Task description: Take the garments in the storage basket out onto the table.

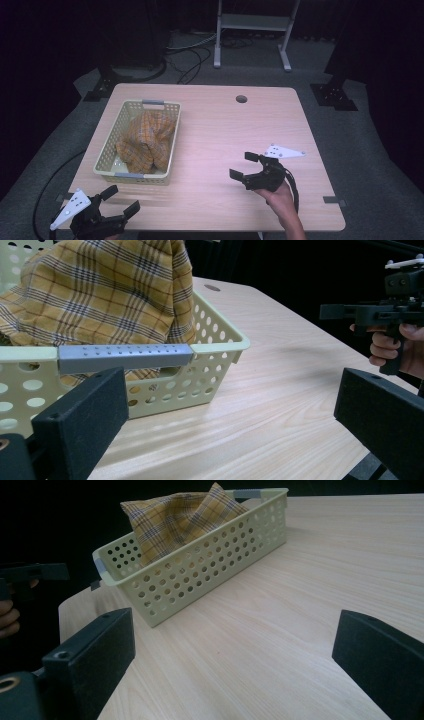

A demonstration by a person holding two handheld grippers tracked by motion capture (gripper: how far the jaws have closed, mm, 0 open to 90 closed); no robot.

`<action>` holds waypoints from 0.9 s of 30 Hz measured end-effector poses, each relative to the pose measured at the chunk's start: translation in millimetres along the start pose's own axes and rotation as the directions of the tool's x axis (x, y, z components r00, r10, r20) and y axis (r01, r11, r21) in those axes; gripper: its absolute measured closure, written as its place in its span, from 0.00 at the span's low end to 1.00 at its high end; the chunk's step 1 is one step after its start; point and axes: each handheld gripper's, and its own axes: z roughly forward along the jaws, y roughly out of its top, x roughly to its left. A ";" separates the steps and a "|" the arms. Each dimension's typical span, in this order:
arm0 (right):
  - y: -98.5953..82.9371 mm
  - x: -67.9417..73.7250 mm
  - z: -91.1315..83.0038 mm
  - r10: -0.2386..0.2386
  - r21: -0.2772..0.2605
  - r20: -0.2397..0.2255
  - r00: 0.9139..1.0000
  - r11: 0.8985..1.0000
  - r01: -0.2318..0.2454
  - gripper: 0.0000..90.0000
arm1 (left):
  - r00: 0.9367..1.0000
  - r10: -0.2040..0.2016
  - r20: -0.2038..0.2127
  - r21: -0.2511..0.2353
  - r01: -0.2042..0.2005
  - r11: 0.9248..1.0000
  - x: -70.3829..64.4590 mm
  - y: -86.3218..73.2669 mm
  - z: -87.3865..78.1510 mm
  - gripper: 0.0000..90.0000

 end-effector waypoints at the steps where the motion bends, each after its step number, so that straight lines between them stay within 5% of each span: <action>1: 0.0 0.7 2.2 0.000 0.005 -0.001 1.000 1.000 0.000 0.04 | 1.000 0.001 -0.001 0.000 -0.001 1.000 0.0 0.1 -0.2 0.01; 27: 8.3 11.1 27.1 -0.005 0.000 -0.036 0.999 1.000 0.005 0.04 | 1.000 0.004 0.001 -0.001 -0.004 1.000 -0.7 0.3 0.2 0.01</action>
